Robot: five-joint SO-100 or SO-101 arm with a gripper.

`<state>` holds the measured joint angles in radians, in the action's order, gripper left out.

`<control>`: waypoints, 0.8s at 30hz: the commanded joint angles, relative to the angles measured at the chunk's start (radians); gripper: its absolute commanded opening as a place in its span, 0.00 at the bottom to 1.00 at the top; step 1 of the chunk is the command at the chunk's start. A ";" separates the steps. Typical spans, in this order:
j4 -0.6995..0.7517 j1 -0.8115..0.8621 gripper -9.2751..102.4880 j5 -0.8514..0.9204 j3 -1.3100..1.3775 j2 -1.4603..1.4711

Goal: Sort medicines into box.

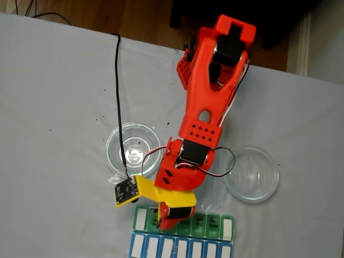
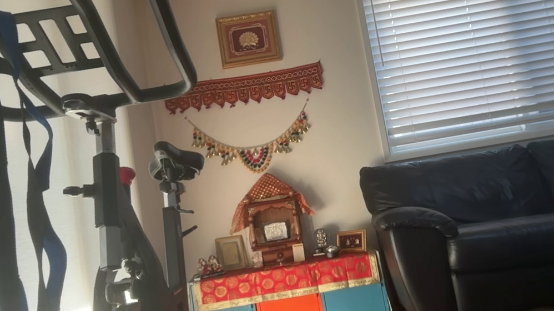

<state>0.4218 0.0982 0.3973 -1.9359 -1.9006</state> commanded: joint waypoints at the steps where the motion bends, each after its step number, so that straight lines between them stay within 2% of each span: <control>1: -0.061 -0.003 0.09 0.043 0.005 -0.018; 5: -0.109 0.000 0.09 0.091 -0.041 -0.025; 19: -0.133 0.014 0.09 0.181 -0.161 -0.084; 24: -0.086 0.005 0.09 0.193 -0.160 -0.077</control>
<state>0.3267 0.1104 0.5844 -2.1123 -1.8929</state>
